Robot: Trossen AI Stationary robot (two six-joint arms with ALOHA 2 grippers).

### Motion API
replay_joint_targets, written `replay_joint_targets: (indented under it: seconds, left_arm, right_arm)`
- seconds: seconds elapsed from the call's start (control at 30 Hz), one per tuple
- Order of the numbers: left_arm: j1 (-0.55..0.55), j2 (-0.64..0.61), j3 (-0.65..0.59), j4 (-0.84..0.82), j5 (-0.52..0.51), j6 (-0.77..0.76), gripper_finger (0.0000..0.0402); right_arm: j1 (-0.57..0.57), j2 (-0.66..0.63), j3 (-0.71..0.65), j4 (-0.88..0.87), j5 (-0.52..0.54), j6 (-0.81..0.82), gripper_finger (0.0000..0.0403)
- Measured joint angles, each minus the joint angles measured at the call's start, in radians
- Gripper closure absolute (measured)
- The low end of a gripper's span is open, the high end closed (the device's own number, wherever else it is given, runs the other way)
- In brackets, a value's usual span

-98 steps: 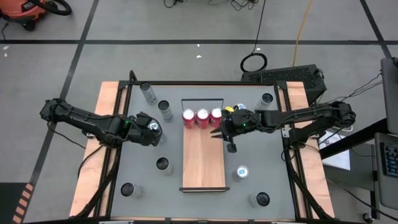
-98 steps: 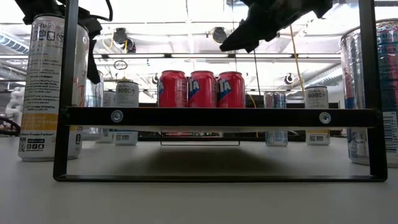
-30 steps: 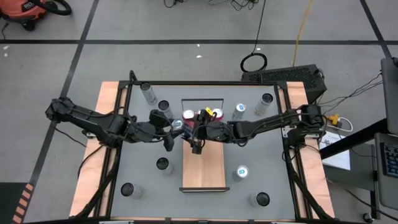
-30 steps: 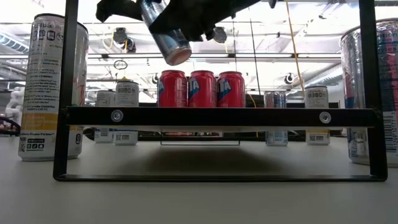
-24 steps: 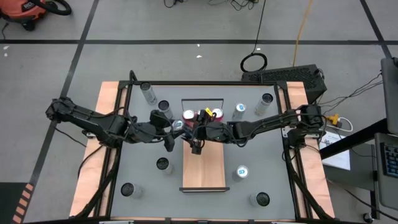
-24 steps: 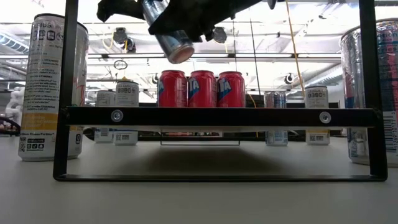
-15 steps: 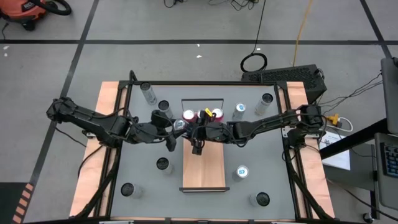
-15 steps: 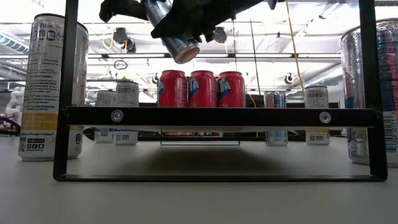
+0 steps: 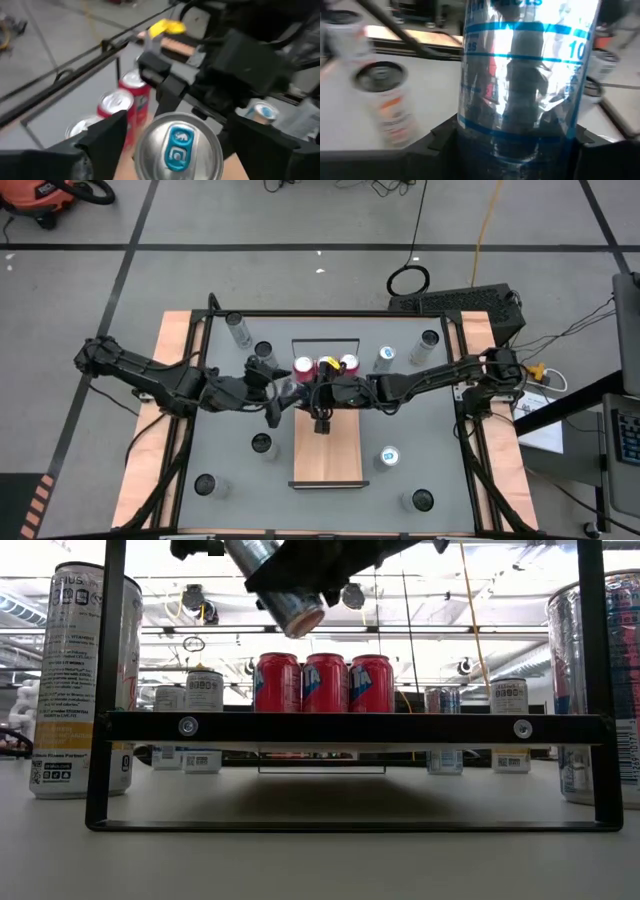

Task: Place canned beverage on shelf
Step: Put the middle blue soda can on the shelf

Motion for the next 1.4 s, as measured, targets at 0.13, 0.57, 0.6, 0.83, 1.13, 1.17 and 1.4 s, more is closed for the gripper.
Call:
replay_joint_targets:
  seconds: [0.13, 0.57, 0.6, 0.83, 1.13, 1.17, 1.4]
  left_arm:
    - [-0.034, -0.031, 0.0, 0.066, -0.002, 0.088, 0.0036]
    - [-0.23, -0.087, -0.048, 0.086, -0.248, 0.185, 0.0031]
    - [-0.238, -0.079, -0.068, 0.106, -0.273, 0.173, 0.0031]
    - [-0.255, 0.015, -0.197, 0.422, -0.296, 0.159, 0.0031]
    - [-0.239, 0.199, -0.207, 0.786, -0.233, 0.381, 0.0031]
    - [-0.238, 0.216, -0.207, 0.823, -0.223, 0.407, 0.0031]
    - [-0.177, 0.301, -0.207, 0.967, -0.102, 0.461, 0.0031]
  right_arm:
    - [0.0, -0.063, 0.0, -0.053, -0.085, 0.007, 0.0212]
    - [0.001, -0.315, -0.264, 0.027, -0.387, 0.015, 0.021]
    - [0.002, -0.318, -0.308, 0.112, -0.404, 0.03, 0.0209]
    - [0.003, -0.276, -0.465, 0.683, -0.499, 0.095, 0.0209]
    - [0.006, -0.237, -0.465, 0.844, -0.547, 0.099, 0.0209]
    - [0.007, -0.237, -0.465, 0.842, -0.548, 0.098, 0.0209]
    - [0.007, -0.238, -0.465, 0.855, -0.549, 0.088, 0.0209]
